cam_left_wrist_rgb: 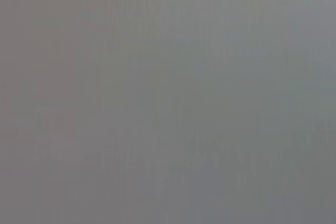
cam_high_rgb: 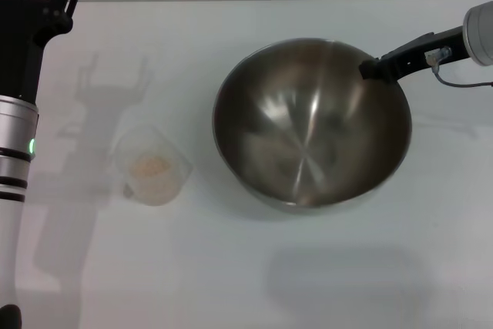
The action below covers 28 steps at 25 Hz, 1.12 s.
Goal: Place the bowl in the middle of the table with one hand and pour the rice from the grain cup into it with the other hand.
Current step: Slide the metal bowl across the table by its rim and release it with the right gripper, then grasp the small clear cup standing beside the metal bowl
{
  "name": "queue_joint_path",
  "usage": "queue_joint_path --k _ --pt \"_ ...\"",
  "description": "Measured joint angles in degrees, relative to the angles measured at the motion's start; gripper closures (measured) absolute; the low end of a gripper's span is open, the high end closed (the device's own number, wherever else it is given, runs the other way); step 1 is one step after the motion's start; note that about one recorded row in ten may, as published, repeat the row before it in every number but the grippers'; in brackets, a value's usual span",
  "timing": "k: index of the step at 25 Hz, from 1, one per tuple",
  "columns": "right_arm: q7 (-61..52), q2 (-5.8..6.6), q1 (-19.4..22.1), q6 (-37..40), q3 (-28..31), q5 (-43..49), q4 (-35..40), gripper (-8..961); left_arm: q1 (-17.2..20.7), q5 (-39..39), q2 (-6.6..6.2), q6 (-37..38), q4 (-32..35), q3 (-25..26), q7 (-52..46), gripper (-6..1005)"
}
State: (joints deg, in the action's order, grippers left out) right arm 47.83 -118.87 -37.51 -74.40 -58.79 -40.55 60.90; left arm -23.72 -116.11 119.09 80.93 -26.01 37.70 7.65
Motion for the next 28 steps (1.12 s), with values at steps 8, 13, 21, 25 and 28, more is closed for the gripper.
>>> queue_joint_path --k 8,13,21,25,28 --pt "0.0 -0.02 0.0 0.7 -3.1 1.1 2.9 770 0.4 0.0 0.00 0.2 -0.3 0.0 0.0 158" --pt "-0.8 -0.06 0.5 2.7 -4.7 3.1 8.4 667 1.0 0.0 0.00 0.9 -0.6 0.0 0.0 158" --pt "0.3 -0.37 2.4 17.0 -11.0 1.0 13.7 429 2.4 0.0 0.00 2.2 -0.7 0.0 0.0 158" --pt "1.0 -0.41 5.7 36.2 -21.2 -1.3 14.3 430 2.6 0.2 0.00 2.4 -0.4 0.0 0.0 158" --pt "1.0 -0.47 9.9 61.1 -33.8 -1.5 12.6 430 2.8 0.2 0.00 2.4 -0.4 0.0 0.0 158"
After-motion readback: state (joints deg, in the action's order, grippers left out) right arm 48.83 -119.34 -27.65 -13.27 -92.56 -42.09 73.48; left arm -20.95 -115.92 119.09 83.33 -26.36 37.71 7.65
